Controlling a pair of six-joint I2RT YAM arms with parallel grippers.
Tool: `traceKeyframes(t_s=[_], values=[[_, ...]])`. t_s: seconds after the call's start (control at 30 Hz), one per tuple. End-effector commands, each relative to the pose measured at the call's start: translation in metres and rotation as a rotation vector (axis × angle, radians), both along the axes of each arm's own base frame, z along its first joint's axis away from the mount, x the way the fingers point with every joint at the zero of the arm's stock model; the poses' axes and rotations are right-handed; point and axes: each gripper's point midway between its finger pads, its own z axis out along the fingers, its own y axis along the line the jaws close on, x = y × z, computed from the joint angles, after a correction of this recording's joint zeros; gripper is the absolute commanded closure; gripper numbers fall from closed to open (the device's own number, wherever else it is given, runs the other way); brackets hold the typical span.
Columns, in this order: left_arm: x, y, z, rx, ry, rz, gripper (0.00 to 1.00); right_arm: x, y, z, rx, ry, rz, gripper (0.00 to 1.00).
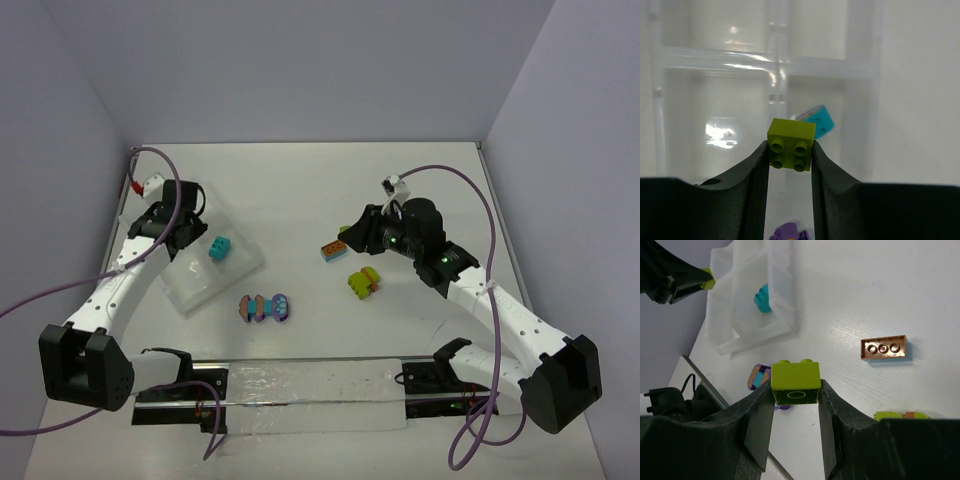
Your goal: Sort the legos into containers by color
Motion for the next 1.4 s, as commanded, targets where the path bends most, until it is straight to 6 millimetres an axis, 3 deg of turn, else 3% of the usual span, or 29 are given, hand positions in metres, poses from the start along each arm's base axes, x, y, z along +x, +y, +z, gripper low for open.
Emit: traceKeyframes(t_s=[0.0, 0.13, 0.27, 0.3, 0.33, 0.4, 0.47, 0.53, 0.6, 0.67, 0.73, 0.8, 0.83, 0.93, 0.97, 1.1, 1.27, 1.37], values=[[-0.021, 0.032, -0.025, 0.013, 0.085, 0.183, 1.00, 0.006, 0.007, 0.022, 0.038, -0.054, 0.020, 1.00], [-0.028, 0.035, -0.045, -0.008, 0.135, 0.215, 1.00, 0.005, 0.006, 0.022, 0.028, -0.057, 0.021, 1.00], [-0.032, 0.035, -0.047, -0.037, 0.116, 0.243, 0.96, 0.005, 0.005, 0.020, 0.022, -0.053, 0.021, 1.00], [-0.034, 0.036, -0.046, -0.038, 0.109, 0.251, 0.92, 0.005, 0.005, 0.020, 0.022, -0.053, 0.022, 1.00], [-0.034, 0.037, -0.045, -0.040, 0.101, 0.255, 0.80, 0.005, 0.006, 0.020, 0.023, -0.052, 0.024, 1.00], [-0.034, 0.037, -0.042, -0.038, 0.089, 0.248, 0.36, 0.005, 0.007, 0.020, 0.027, -0.051, 0.028, 1.00], [-0.034, 0.037, -0.039, -0.043, 0.080, 0.250, 0.16, 0.006, 0.008, 0.019, 0.024, -0.046, 0.034, 1.00], [-0.033, 0.036, -0.035, -0.057, 0.055, 0.246, 0.06, 0.006, 0.009, 0.019, 0.023, -0.040, 0.037, 1.00], [-0.033, 0.034, -0.029, -0.067, 0.034, 0.229, 0.02, 0.006, 0.009, 0.020, 0.024, -0.042, 0.039, 0.99], [-0.031, 0.033, -0.022, -0.064, 0.015, 0.211, 0.01, 0.006, 0.009, 0.021, 0.026, -0.046, 0.037, 0.99], [-0.027, 0.028, -0.012, -0.070, -0.008, 0.166, 0.09, 0.005, 0.009, 0.023, 0.029, -0.047, 0.039, 0.99], [-0.015, 0.002, 0.004, -0.102, -0.064, -0.006, 0.21, 0.005, 0.013, 0.025, 0.035, -0.048, 0.055, 0.98], [-0.010, 0.002, 0.012, -0.084, -0.101, -0.036, 0.23, 0.006, 0.013, 0.025, 0.034, -0.048, 0.056, 0.98], [0.001, -0.082, 0.055, -0.201, -0.284, -0.449, 0.22, 0.005, 0.023, 0.024, 0.035, -0.037, 0.088, 0.98], [-0.006, -0.109, 0.068, -0.252, -0.338, -0.592, 0.20, 0.005, 0.026, 0.022, 0.044, -0.025, 0.102, 0.97], [-0.041, -0.180, 0.096, -0.436, -0.427, -0.996, 0.10, 0.001, 0.036, 0.029, 0.084, -0.021, 0.157, 0.97], [-0.053, -0.209, 0.099, -0.538, -0.380, -1.139, 0.06, 0.003, 0.038, 0.031, 0.071, -0.011, 0.156, 0.97], [-0.062, -0.223, 0.099, -0.586, -0.356, -1.209, 0.10, 0.003, 0.038, 0.028, 0.056, -0.006, 0.163, 0.97]])
